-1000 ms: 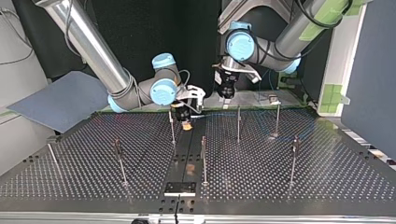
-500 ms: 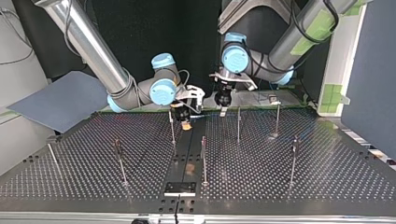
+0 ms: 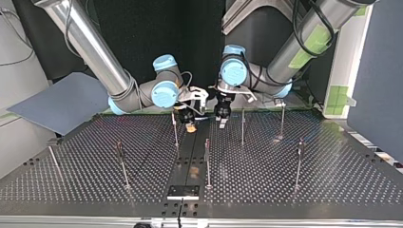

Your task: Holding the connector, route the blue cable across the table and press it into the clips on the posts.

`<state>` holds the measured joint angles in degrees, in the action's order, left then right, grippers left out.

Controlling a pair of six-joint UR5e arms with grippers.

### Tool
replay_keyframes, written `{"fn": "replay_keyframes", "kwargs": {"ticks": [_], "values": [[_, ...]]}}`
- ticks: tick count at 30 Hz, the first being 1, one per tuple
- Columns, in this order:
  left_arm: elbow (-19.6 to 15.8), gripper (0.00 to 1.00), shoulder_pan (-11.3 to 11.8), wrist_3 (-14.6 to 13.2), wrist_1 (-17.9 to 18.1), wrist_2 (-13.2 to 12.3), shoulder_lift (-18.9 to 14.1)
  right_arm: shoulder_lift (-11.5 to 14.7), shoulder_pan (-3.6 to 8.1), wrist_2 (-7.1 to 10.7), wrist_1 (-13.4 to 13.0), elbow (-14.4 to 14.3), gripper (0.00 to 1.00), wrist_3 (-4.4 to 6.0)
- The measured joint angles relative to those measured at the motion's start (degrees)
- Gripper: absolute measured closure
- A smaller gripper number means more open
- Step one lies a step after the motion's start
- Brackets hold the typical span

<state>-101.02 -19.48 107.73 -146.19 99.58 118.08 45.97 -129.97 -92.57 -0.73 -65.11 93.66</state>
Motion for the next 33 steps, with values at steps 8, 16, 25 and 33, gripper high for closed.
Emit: {"fn": "replay_keyframes", "kwargs": {"ticks": [8,16,25,33], "values": [[4.5,0.01,0.1,0.1,-0.6,1.3,4.7,0.0,0.12,0.12,-0.1,0.0,1.00,0.00],[5.5,0.01,0.2,0.0,-0.7,2.3,5.8,0.0,0.83,0.13,-0.2,0.0,1.00,0.02],[5.5,0.36,0.0,-1.3,-0.5,4.3,5.8,0.0,1.02,0.13,-0.2,0.0,1.00,-0.02],[6.0,0.98,-0.4,-2.2,-0.2,4.8,5.8,0.0,1.03,0.14,-0.2,0.0,1.00,-0.07]]}}
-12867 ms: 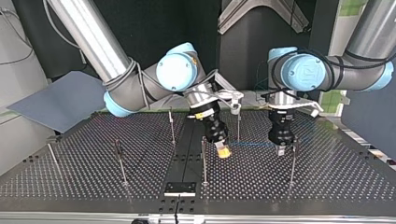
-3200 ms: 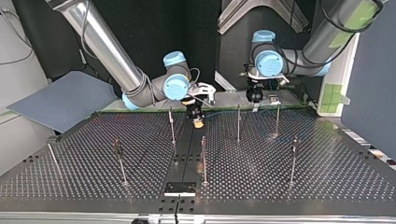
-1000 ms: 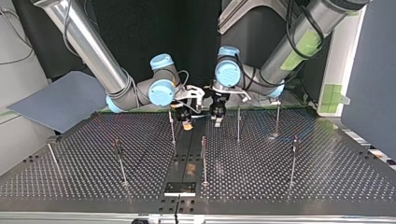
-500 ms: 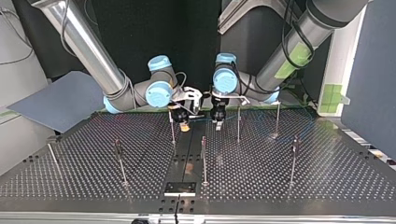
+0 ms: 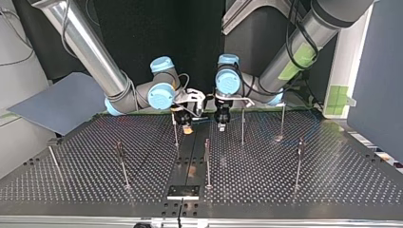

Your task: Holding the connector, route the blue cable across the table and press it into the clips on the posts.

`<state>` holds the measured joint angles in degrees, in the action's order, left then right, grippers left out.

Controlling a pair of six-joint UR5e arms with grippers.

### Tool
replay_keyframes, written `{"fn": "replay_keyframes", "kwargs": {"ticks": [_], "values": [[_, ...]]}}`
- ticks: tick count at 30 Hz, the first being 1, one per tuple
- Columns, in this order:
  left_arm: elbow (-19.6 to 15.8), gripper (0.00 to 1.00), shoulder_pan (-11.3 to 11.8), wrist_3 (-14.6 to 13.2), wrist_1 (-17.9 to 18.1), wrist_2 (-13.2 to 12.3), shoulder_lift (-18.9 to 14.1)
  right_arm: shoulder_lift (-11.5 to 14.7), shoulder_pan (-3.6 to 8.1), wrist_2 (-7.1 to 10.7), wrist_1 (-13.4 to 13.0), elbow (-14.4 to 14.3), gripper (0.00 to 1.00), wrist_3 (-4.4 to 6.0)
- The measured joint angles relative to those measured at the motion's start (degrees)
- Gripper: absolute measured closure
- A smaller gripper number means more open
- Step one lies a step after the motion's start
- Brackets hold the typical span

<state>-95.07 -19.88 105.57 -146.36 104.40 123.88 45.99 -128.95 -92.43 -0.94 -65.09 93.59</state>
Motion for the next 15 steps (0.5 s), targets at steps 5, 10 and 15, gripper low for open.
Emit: {"fn": "replay_keyframes", "kwargs": {"ticks": [5,10,15], "values": [[0.5,1.00,-0.4,-0.4,-0.4,0.3,-0.1,0.0,0.00,0.01,0.0,0.0,1.00,0.00],[0.6,1.00,-0.7,-0.5,-0.7,2.3,-0.1,0.1,-0.01,0.09,0.0,0.0,1.00,0.00],[0.6,1.00,-0.8,-0.8,-2.4,4.7,-0.2,0.9,0.01,0.09,0.1,0.0,1.00,0.19]]}}
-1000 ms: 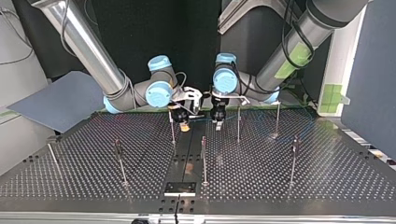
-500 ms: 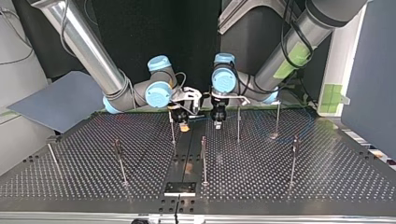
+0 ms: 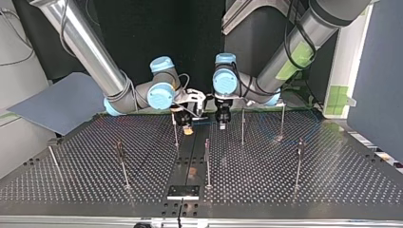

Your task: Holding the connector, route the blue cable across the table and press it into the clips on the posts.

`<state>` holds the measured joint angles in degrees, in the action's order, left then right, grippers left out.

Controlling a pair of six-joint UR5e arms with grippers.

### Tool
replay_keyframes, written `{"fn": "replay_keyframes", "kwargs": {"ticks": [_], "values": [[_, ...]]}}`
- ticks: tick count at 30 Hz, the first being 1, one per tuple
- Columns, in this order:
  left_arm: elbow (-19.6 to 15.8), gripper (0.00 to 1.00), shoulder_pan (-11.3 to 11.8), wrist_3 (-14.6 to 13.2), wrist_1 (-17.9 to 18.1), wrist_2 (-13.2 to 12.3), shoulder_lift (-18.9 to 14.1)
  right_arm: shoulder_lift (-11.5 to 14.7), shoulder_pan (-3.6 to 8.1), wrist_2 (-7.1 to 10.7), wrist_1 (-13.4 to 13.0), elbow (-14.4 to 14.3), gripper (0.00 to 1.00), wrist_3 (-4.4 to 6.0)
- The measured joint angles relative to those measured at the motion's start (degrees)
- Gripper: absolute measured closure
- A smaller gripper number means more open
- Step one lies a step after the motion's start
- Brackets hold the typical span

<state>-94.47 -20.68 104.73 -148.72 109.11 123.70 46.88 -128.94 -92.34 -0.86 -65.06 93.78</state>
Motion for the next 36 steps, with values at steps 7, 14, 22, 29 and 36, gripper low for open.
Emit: {"fn": "replay_keyframes", "kwargs": {"ticks": [7,14,22,29,36], "values": [[-0.1,1.00,-0.6,-1.8,-4.1,2.2,-0.9,2.7,0.11,0.28,0.2,-0.1,1.00,0.65],[-0.8,1.00,-1.6,-2.2,-5.9,4.1,-4.0,5.8,0.28,0.33,0.4,-1.1,1.00,1.53],[-1.0,1.00,-2.8,-2.7,-7.6,5.6,-7.1,10.1,0.27,0.34,0.4,-2.5,1.00,2.68],[-1.1,1.00,-4.0,-3.0,-10.1,8.5,-11.2,13.9,0.07,0.32,0.5,-4.0,1.00,3.80],[-1.2,1.00,-5.3,-3.2,-10.8,9.6,-15.4,17.5,0.23,0.34,0.5,-5.3,1.00,4.40]]}}
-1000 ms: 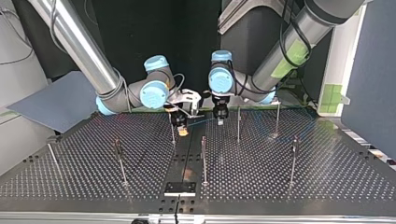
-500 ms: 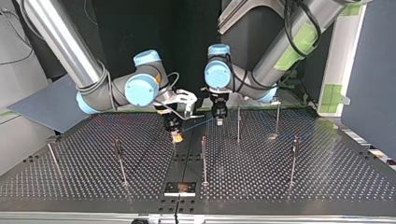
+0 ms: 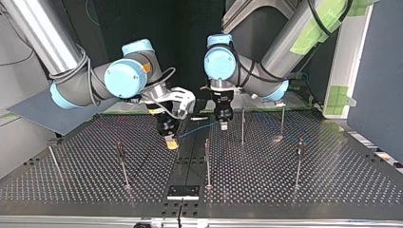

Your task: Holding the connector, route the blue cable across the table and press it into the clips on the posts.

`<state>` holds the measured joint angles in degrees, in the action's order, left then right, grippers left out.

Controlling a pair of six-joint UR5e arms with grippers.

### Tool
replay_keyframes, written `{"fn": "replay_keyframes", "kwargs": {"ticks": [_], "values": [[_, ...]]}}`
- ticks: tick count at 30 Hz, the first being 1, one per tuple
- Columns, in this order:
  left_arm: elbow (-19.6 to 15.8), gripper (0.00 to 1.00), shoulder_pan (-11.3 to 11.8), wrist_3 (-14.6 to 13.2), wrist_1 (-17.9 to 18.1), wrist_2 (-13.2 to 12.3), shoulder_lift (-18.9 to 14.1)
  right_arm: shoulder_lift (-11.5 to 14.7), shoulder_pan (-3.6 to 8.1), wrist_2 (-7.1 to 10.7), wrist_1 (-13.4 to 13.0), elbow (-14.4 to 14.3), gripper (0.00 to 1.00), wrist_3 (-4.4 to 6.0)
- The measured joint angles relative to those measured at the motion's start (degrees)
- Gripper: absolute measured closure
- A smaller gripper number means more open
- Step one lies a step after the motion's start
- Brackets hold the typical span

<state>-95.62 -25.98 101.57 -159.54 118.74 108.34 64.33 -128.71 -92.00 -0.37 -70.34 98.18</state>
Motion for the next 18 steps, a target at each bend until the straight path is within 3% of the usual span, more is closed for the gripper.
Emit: {"fn": "replay_keyframes", "kwargs": {"ticks": [10,18], "values": [[0.0,1.00,-0.8,0.0,-0.8,2.0,-5.1,2.3,-0.49,0.06,0.0,-0.7,1.00,-0.03],[0.0,1.00,-0.7,0.1,0.7,1.8,-5.6,2.6,-0.65,1.49,-0.1,-0.7,1.00,0.09]]}}
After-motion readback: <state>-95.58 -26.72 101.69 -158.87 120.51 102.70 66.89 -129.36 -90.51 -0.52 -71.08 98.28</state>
